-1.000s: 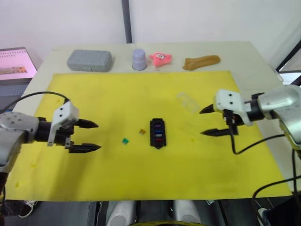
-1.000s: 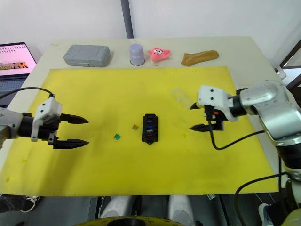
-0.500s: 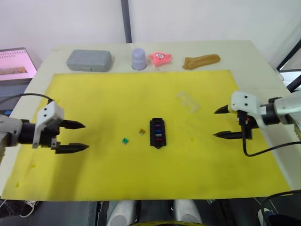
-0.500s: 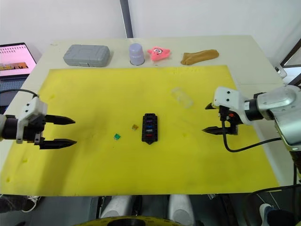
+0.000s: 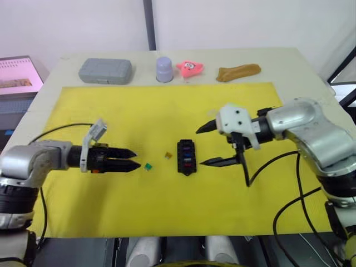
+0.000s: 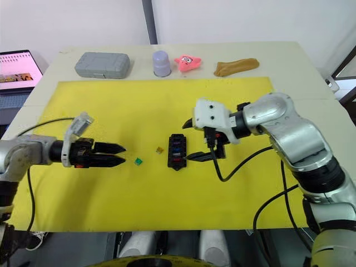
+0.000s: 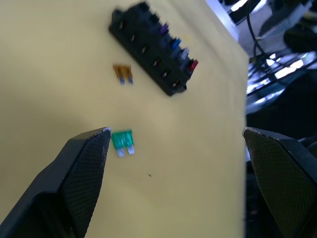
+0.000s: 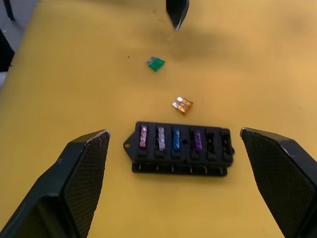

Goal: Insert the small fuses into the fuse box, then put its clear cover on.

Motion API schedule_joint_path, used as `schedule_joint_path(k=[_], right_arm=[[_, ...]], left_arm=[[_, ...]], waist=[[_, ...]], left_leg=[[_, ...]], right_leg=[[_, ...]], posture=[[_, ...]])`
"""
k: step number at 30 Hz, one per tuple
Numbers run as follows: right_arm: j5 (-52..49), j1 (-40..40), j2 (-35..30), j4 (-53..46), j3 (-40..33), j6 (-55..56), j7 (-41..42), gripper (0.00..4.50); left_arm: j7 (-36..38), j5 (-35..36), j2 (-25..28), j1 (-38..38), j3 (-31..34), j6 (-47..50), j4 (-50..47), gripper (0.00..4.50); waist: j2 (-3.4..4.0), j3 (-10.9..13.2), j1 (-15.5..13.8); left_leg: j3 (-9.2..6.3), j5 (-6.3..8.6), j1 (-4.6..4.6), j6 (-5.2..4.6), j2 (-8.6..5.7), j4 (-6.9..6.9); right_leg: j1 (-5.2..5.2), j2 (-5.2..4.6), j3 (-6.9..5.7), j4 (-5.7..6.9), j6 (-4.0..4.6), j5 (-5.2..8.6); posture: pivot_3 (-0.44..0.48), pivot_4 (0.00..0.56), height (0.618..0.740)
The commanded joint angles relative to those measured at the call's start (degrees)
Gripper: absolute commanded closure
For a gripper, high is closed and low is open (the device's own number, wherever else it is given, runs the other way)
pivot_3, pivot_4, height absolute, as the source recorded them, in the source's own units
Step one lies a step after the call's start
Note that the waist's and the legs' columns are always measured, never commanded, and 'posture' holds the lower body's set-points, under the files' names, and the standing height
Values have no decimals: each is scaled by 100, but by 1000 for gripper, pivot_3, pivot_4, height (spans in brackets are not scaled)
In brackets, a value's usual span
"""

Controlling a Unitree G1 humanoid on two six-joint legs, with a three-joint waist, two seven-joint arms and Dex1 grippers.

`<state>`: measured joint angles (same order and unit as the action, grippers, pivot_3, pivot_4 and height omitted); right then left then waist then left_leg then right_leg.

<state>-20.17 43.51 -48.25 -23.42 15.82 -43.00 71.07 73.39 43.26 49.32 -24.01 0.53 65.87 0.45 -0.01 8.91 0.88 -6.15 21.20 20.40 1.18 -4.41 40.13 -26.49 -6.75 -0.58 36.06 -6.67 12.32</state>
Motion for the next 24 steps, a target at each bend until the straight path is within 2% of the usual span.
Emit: schedule_joint_path(k=[1, 7, 24], right_arm=[[-50, 258, 79, -157, 28, -46, -53, 22], [-140, 455, 285, -264, 164, -205, -151, 22], [-80, 466, 249, -302, 258, -233, -210, 22]], left_arm=[[-124, 187, -117, -191, -6, 475, 352, 0], [-267, 123, -360, -337, -93, 671, 954, 0], [-40, -184, -617, -407, -840, 379, 985, 0]], waist=[[0, 0, -1], [0, 0, 2], [-1, -2, -33]], left_leg=[[-1, 0, 0, 0, 0, 0], [-2, -1, -2, 3, 1, 0], [-3, -2, -4, 3, -4, 3]], right_leg=[[-1, 0, 0, -1, 0, 0], [-3, 0, 0, -4, 0, 0], [2, -5, 1, -5, 0, 0]], posture=[[0, 150, 740], [0, 150, 740], [0, 150, 740]])
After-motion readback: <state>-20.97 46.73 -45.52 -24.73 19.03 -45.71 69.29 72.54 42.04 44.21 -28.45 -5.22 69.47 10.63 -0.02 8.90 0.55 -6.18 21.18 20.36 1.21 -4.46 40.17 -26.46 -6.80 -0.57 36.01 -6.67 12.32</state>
